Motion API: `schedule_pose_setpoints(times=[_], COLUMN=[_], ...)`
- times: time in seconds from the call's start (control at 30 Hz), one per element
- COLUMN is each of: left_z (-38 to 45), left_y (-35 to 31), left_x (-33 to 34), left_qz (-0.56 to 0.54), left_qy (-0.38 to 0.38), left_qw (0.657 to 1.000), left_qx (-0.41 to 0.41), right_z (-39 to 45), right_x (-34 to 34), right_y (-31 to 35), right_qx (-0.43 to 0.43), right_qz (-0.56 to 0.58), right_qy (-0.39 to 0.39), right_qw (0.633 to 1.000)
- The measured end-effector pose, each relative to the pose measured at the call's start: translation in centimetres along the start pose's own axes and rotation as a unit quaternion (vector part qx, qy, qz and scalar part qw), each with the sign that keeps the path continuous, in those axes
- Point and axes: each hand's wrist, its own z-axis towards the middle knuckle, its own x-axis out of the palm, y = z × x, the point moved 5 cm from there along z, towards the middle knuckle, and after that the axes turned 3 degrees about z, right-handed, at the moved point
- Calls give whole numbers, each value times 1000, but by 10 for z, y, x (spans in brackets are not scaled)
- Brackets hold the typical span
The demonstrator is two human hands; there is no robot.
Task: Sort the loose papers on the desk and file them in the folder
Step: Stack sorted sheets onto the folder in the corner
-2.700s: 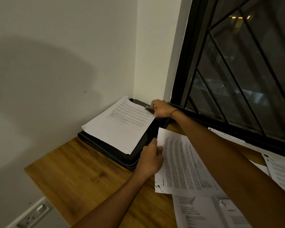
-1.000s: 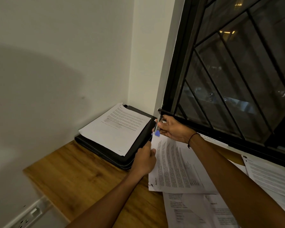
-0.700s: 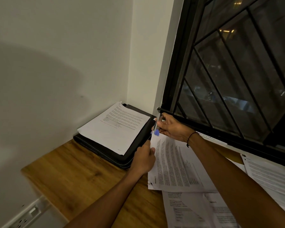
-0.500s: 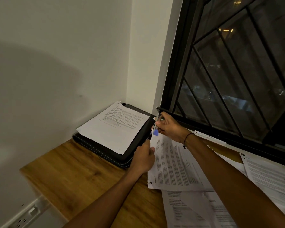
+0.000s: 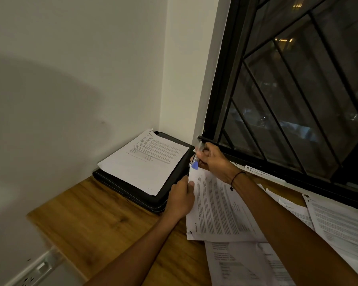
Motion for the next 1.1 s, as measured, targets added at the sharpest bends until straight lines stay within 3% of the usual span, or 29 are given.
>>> schedule_pose_setpoints(times=[0.17, 0.23, 0.3, 0.4, 0.47, 0.57, 0.63, 0.7, 0.9, 1.1], left_z=[-1, -1, -1, -2, -3, -3, -4, -3, 20, 75], left_y=[0, 0, 0, -1, -3, -7, -10, -13, -24, -21], left_x=[-3, -3, -3, -4, -5, -8, -12, -17, -46, -104], left_qz=[-13, -14, -14, -20, -16, -9, -6, -3, 24, 69], left_qy=[-13, -13, -12, -13, -15, -17, -23, -21, 18, 75], left_qw=[1000, 1000, 1000, 1000, 1000, 1000, 1000, 1000, 999, 995], left_qx=[0, -1, -6, -11, -12, 0, 10, 18, 19, 15], right_z=[5, 4, 2, -3, -7, -15, -20, -19, -3, 2], right_x=[-12, -15, -18, -28, -35, -42, -41, -46, -69, -59], right_y=[6, 10, 12, 17, 18, 20, 18, 13, 5, 16], right_qx=[28, 34, 31, -17, -51, -70, -75, -66, -39, -57], right_qz=[204, 225, 173, -55, -173, -258, -325, -395, -406, -414], right_qy=[-47, -42, -36, -20, 5, 84, 145, 158, 156, 77], right_qw=[977, 973, 984, 998, 984, 960, 931, 903, 900, 905])
